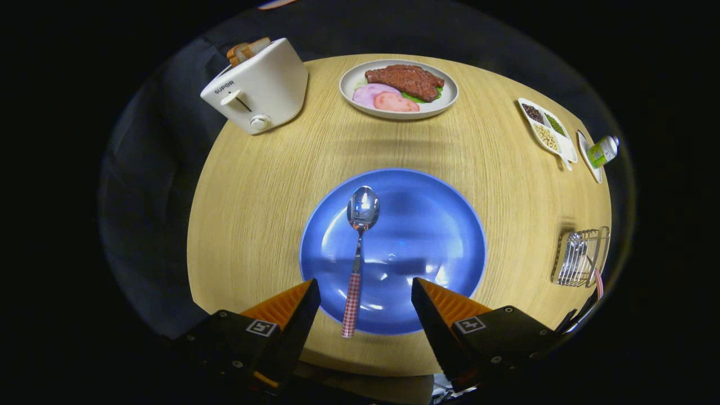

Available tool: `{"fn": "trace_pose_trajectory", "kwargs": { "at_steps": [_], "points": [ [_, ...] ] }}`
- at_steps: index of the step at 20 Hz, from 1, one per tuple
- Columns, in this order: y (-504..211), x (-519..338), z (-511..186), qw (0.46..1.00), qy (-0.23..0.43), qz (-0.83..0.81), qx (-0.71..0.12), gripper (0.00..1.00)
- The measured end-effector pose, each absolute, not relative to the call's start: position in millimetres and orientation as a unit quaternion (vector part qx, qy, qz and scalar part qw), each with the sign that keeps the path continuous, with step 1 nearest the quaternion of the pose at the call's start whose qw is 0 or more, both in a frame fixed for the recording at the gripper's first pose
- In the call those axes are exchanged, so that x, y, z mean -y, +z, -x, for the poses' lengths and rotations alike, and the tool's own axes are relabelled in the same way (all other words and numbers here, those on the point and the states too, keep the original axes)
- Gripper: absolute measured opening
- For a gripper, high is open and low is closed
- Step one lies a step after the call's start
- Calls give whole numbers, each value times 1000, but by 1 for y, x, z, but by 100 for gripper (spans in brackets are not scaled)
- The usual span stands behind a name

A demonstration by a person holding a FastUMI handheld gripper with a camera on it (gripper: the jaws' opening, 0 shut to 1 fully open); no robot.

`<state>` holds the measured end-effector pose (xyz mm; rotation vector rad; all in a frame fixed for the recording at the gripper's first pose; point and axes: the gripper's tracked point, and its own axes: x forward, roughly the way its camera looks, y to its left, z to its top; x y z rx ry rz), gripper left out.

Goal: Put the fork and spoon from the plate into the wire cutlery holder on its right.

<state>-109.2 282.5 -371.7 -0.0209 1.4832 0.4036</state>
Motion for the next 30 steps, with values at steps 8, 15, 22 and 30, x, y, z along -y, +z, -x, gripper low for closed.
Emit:
{"fn": "trace_pose_trajectory", "kwargs": {
  "at_steps": [8, 15, 22, 30],
  "points": [
    [-404, -291, 105, 713, 146, 32, -685, 58],
    [-409, -293, 102, 715, 119, 43, -688, 11],
    [-388, -281, 104, 715, 149, 38, -682, 4],
    [-343, -183, 102, 737, 131, 49, -661, 4]
  ]
}}
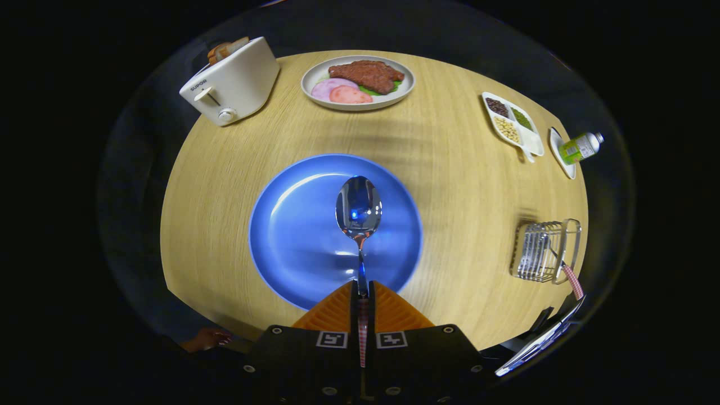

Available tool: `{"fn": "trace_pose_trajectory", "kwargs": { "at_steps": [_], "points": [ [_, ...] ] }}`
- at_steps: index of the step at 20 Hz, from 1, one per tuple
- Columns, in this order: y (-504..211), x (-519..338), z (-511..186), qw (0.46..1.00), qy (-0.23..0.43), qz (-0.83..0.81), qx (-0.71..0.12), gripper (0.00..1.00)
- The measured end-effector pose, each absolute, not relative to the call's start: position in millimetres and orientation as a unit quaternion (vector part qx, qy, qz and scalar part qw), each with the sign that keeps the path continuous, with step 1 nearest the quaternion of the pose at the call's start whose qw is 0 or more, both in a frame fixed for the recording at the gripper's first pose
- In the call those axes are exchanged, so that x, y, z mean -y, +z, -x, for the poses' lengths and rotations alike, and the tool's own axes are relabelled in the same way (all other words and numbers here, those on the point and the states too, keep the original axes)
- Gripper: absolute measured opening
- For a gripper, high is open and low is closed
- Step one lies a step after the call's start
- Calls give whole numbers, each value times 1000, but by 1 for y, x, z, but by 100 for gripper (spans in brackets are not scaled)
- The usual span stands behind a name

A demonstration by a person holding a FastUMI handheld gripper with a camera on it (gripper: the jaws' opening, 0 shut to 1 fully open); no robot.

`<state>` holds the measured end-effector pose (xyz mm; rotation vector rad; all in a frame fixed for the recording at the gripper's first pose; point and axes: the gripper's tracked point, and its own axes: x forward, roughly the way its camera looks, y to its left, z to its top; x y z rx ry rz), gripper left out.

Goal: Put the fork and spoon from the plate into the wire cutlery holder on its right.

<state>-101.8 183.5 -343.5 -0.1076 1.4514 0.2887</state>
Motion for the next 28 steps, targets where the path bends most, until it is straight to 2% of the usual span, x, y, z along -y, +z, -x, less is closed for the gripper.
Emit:
{"fn": "trace_pose_trajectory", "kwargs": {
  "at_steps": [7, 15, 21, 28],
  "points": [
    [-310, -76, 85, 758, 73, 40, -647, 4],
    [-288, 20, 78, 743, 58, 45, -666, 5],
    [-307, 58, 78, 680, 98, 68, -724, 5],
    [-327, 78, 75, 576, 154, 110, -795, 5]
  ]
}}
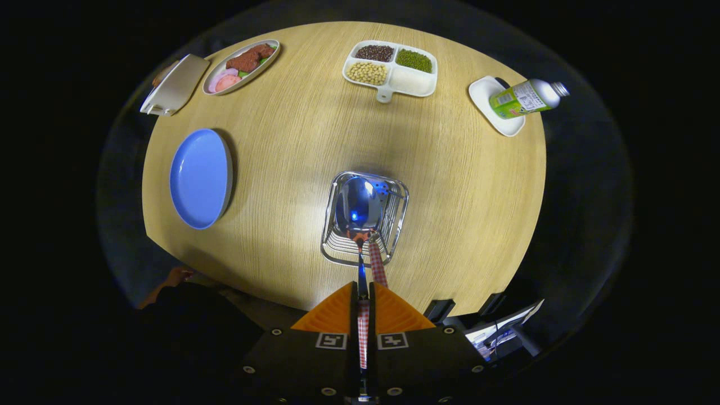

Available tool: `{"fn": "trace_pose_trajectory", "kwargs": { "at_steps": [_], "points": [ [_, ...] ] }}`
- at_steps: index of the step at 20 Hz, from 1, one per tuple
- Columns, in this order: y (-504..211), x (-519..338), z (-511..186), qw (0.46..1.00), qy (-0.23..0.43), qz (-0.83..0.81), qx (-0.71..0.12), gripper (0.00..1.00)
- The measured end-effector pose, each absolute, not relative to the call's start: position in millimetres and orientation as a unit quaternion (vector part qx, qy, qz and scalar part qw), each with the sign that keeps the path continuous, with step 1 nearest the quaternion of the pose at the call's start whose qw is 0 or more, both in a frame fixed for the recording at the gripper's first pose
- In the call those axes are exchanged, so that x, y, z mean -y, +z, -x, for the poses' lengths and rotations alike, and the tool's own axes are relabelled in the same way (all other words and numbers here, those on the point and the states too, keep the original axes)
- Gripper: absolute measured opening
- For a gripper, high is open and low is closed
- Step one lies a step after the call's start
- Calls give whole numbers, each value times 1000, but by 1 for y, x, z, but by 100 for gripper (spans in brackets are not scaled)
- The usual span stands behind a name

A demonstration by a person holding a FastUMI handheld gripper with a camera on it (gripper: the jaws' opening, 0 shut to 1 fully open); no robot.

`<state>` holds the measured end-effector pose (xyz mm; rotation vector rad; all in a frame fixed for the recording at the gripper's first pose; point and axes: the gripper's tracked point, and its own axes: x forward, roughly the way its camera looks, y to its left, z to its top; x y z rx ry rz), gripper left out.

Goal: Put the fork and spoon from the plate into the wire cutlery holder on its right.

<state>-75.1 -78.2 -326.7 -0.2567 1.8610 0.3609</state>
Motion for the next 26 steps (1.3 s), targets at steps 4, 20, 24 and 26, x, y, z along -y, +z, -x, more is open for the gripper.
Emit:
{"fn": "trace_pose_trajectory", "kwargs": {
  "at_steps": [4, 20, 24, 26],
  "points": [
    [-334, 80, 84, 501, 175, 123, -839, 5],
    [-327, 55, 33, 549, 181, 31, -816, 28],
    [-300, 44, 16, 637, 184, -16, -748, 54],
    [-284, 38, 8, 682, 179, -43, -708, 69]
  ]
}}
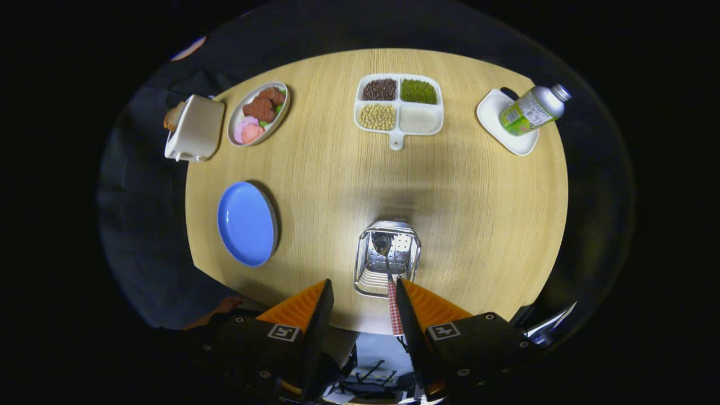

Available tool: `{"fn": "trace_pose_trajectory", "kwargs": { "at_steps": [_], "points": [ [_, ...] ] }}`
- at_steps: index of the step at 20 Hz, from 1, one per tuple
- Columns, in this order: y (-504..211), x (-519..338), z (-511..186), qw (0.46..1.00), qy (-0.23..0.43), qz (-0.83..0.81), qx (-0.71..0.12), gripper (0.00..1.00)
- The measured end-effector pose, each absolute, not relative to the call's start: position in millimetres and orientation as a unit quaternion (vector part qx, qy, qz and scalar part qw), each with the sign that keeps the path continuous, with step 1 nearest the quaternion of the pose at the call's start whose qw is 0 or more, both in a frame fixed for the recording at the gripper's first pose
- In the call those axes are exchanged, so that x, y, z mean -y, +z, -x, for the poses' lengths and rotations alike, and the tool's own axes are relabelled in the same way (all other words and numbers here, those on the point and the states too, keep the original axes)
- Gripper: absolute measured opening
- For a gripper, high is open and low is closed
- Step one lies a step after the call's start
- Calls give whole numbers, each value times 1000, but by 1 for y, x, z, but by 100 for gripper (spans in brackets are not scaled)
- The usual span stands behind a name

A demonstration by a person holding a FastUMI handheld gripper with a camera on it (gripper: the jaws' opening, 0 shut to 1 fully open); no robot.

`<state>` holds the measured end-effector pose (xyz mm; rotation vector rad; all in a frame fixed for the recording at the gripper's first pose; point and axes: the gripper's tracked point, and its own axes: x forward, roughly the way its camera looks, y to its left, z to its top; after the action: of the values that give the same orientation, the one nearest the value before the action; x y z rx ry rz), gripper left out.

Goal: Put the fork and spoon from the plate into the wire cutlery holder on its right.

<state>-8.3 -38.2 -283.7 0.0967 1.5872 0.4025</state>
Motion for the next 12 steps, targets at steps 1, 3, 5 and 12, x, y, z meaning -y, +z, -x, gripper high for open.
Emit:
{"fn": "trace_pose_trajectory", "kwargs": {
  "at_steps": [1, 3, 5, 12],
  "points": [
    [-274, 32, 5, 703, 191, -60, -682, 76],
    [-254, 26, -1, 744, 193, -87, -633, 90],
    [-233, 18, -14, 792, 181, -120, -571, 96],
    [-118, 25, -59, 952, 126, -87, -265, 98]
  ]
}}
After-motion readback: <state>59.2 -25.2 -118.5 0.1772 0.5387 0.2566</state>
